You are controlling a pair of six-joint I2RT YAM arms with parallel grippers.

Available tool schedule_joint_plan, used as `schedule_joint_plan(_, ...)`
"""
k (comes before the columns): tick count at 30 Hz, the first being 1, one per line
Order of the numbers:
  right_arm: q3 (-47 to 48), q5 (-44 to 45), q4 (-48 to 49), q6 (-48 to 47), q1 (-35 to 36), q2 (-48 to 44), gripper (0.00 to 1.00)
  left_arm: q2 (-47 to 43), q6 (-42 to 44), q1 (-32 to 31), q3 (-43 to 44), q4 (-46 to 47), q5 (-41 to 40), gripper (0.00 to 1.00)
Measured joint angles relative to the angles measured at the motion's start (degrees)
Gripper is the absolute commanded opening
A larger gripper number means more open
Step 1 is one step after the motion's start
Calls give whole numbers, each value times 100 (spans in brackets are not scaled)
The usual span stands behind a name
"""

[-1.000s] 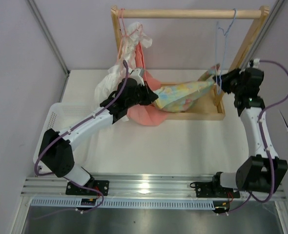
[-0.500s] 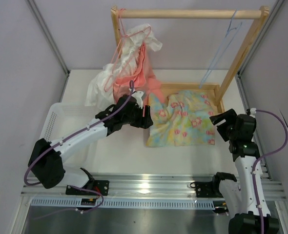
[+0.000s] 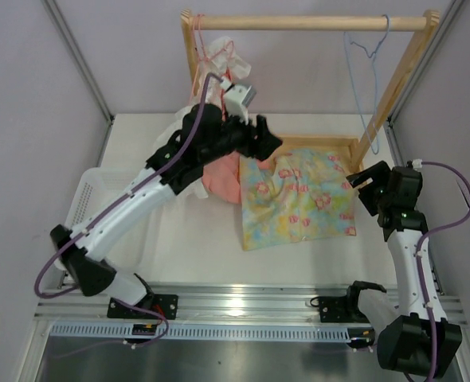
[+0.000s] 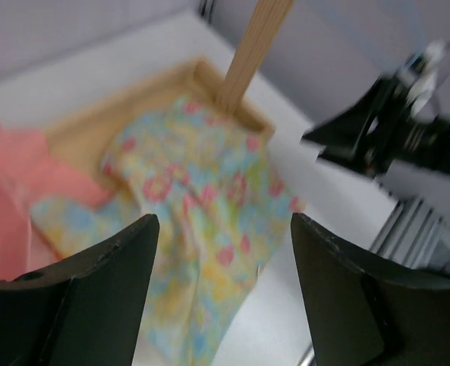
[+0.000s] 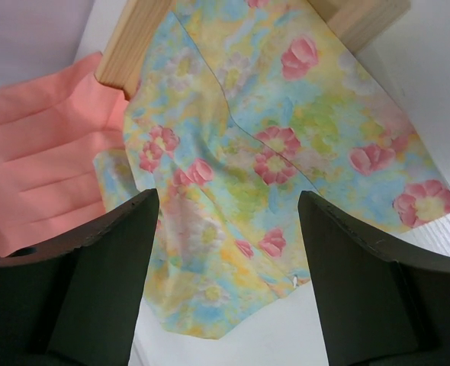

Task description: Place the skirt on the hanger

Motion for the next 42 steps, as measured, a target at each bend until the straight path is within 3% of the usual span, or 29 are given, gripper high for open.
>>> schedule_joint_plan(6,190,-2,107,-15,-74,293,78,1878,-186,-232,2804,699,-428,75)
schedule_joint_plan(10,669,39,24,-188,-81,798,77,2822,-446,-321,3790,1014,-664,76)
schedule_joint_plan(16,1550,61,90,-472,-24,1493,76,3405,-658,-546,3978,1298,-909,79)
schedule_joint_plan(28,120,33,-155,-472,634,170,78,3753,-621,-1283,4343,2566,-1991,84)
schedule_joint_plan(35,-4,61,-267,-472,105,-164,78,4146,-612,-1399,4592,2903,-2448,90)
schedule_joint_plan(42,-44,-118,-313,-472,66,-166,79,4839,-566,-1401,5243,3442,-2623,93)
